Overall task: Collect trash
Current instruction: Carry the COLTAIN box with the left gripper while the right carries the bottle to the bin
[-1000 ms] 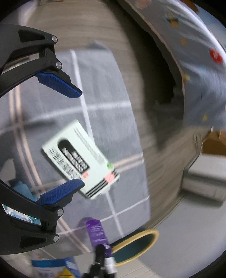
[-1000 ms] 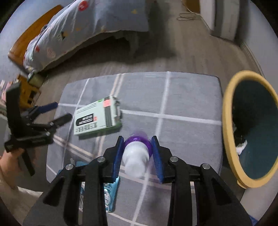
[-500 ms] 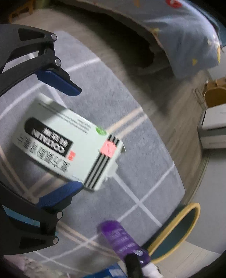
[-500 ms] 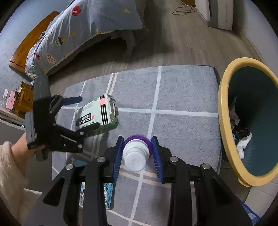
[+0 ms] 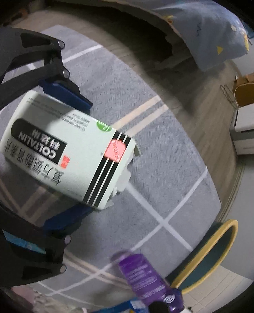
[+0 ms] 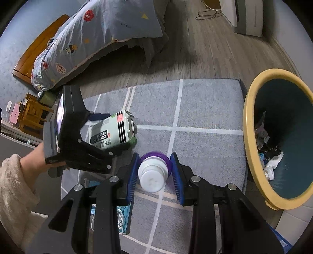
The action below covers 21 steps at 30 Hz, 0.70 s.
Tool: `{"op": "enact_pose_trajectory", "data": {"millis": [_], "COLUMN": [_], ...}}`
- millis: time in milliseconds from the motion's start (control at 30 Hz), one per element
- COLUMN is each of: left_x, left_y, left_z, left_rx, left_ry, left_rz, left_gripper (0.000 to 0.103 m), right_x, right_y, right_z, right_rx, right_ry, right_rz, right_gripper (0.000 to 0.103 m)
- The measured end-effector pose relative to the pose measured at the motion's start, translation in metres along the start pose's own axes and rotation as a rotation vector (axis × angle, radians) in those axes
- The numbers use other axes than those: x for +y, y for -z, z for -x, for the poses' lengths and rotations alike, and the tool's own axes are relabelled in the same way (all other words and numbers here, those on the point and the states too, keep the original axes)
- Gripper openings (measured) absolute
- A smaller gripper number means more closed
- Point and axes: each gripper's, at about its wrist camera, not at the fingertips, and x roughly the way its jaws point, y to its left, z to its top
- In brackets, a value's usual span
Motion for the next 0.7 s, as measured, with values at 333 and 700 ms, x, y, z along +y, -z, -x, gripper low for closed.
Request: {"op": "enact_pose_trajectory", "data": {"millis": [333, 700], "left_x": [-0.012, -0.052], "left_y": [-0.011, -0.057], "left_z": [0.056, 0.120], "left_rx": [-0.173, -0.365], "left_ry": [0.083, 0.146], "left_rz": [0.032, 0.109], "left_gripper": [0.080, 0.080], "right_x": [-0.015, -0.048], "right_y": [-0.016, -0.029], "right_z": [0.032, 0.092], "right_rx": [-0.087, -0.231], "right_ry": [0.050, 0.124], "right_rz": [-0.047, -0.117], "right_gripper": [0.032, 0.032]}}
